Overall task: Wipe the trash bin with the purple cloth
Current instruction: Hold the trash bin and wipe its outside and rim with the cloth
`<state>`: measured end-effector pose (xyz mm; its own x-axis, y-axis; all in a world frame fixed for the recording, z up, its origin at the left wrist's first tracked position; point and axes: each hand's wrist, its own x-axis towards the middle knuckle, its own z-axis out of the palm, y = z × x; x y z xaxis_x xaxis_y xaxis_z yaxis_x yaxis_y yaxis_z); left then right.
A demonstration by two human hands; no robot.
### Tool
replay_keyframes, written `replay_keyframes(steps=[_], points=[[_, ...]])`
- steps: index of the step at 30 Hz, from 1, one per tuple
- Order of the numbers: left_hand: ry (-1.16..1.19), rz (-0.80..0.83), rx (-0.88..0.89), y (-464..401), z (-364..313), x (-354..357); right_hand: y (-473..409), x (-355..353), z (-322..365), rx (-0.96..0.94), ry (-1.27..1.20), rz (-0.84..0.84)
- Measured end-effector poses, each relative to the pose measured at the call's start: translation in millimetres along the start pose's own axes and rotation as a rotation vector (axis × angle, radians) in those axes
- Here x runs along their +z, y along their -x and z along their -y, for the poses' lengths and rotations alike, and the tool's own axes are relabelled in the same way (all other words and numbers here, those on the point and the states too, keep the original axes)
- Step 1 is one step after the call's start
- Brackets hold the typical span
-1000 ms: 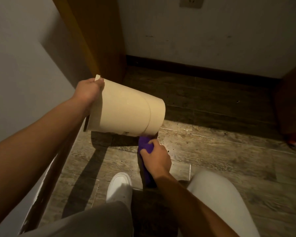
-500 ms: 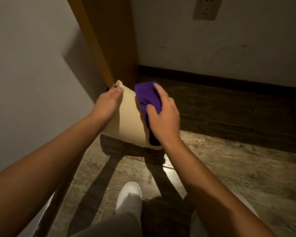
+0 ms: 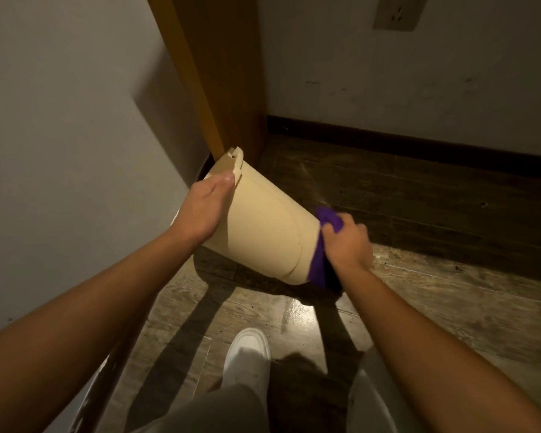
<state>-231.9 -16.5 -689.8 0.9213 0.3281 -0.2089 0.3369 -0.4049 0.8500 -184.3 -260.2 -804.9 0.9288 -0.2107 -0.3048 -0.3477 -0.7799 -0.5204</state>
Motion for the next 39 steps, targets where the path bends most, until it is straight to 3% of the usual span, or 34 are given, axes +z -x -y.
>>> replay_keyframes(steps=[4,9,17,21,24,27,35,39], points=[[0.009,0.093,-0.054,-5.7,-8.5,-2.0,-5.1,-5.8,-26.2,0.16,-0.172,-0.044],[0.017,0.125,-0.023,-9.7,-24.7,-5.9,5.8,-16.1,10.9,-0.047,-0.478,-0.169],[-0.035,0.16,-0.007,-1.4,-14.6,-4.8,15.6,-20.9,25.8,0.001,-0.756,0.114],[-0.059,0.192,0.015,-2.9,-17.6,0.4,35.5,-27.1,59.2,-0.213,-0.826,0.137],[-0.051,0.196,0.064,-6.2,-23.5,3.1,54.2,-25.8,88.7,-0.457,-0.709,0.041],[-0.02,0.128,0.02,-10.2,-24.0,0.9,71.6,-7.0,85.2,-0.569,-0.367,-0.117],[-0.063,0.12,0.009,-19.4,-24.3,4.8,84.2,17.4,23.0,-0.285,-0.22,-0.2],[-0.078,0.136,0.034,-20.2,-28.1,6.3,82.9,13.8,11.1,-0.139,-0.193,-0.155]])
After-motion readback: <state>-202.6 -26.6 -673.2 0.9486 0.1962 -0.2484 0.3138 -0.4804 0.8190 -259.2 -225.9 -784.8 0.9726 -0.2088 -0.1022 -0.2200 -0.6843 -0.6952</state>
